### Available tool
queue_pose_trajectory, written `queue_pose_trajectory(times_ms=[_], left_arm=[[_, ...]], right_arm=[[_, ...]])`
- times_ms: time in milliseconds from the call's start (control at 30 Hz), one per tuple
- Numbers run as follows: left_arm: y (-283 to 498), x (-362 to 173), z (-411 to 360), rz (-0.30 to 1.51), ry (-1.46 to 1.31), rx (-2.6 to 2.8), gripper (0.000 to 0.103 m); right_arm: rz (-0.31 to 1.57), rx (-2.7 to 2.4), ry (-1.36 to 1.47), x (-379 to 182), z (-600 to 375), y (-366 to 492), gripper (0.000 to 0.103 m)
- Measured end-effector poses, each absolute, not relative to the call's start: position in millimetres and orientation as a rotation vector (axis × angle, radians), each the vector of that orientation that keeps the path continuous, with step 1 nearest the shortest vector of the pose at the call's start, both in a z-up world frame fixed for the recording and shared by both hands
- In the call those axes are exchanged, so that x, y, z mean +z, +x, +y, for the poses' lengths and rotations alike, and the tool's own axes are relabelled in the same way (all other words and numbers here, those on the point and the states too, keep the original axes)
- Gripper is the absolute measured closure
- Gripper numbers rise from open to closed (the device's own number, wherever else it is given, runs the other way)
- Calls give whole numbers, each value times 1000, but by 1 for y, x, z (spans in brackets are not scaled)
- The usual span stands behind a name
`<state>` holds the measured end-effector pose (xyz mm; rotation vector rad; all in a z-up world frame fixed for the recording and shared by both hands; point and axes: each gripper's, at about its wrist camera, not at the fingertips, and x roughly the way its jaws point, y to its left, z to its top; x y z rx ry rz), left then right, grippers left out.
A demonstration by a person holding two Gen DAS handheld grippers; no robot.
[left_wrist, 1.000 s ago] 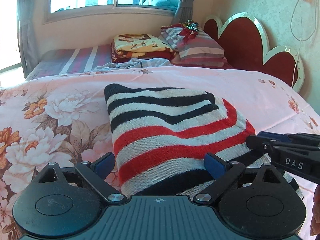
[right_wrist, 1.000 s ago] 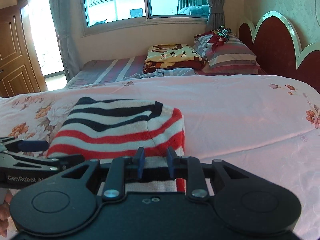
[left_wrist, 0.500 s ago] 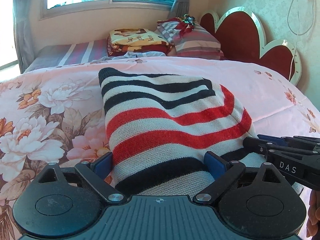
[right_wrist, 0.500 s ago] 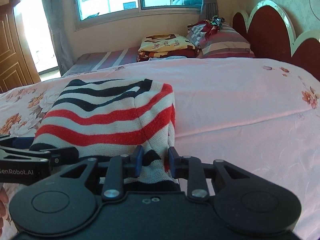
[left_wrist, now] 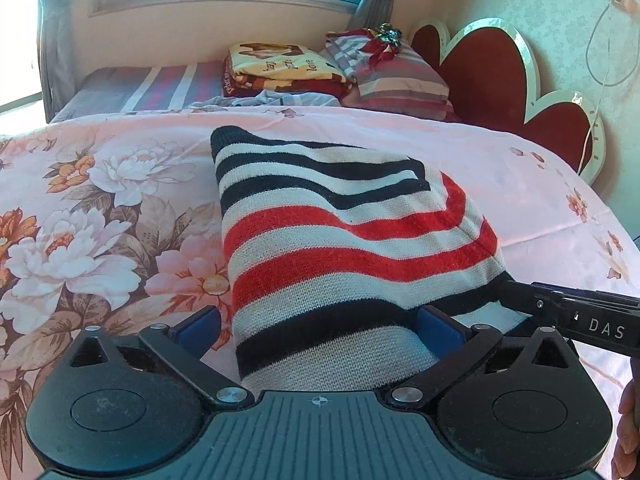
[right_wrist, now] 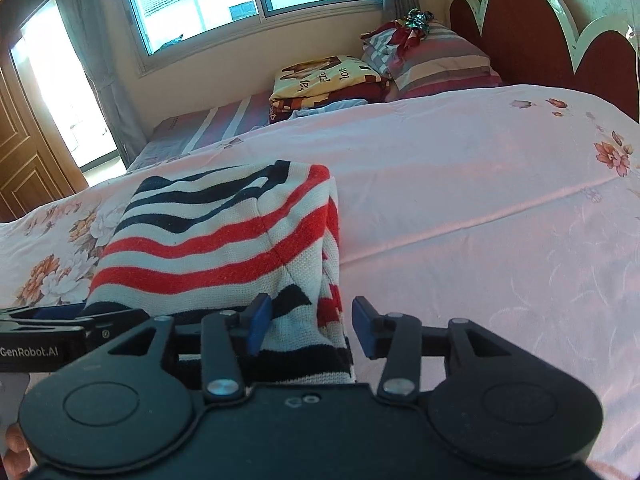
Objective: Fold small clothes
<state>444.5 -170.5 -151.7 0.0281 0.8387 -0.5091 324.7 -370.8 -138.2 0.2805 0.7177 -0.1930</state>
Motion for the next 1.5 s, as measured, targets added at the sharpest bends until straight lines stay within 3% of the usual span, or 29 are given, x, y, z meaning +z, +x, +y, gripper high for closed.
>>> queue_pose_trajectory(times_ms=[200,400,633,733,800,833,1100,1500], left_arm=[[422,-155,-157,850,46,-550,0],[409,-184,-146,891,50,-565,0],[408,-180,-148,902,62,-563,0],[411,-175,-146,914,41,-561,0],[412,-170,-145,914,30,-556,0],[412,-167,-146,907,27,-553,0],[434,-146,-147,884,-23,-534,0],[486,-187,-156,1018,-223,-622,0]], right_arm=[[713,-175,160,-130,-354,297,62],[780,-194,168,-152,-356,279,65],[815,-180,235,-159,-362,278,65],[820,-173,250,-153,-365,277,56],[808,-175,271,-148,-368,276,40],[794,-171,282,-145,-370,276,37],[743,-152,320,-128,-382,293,27],[844,-60,567,-165,-412,359,22]])
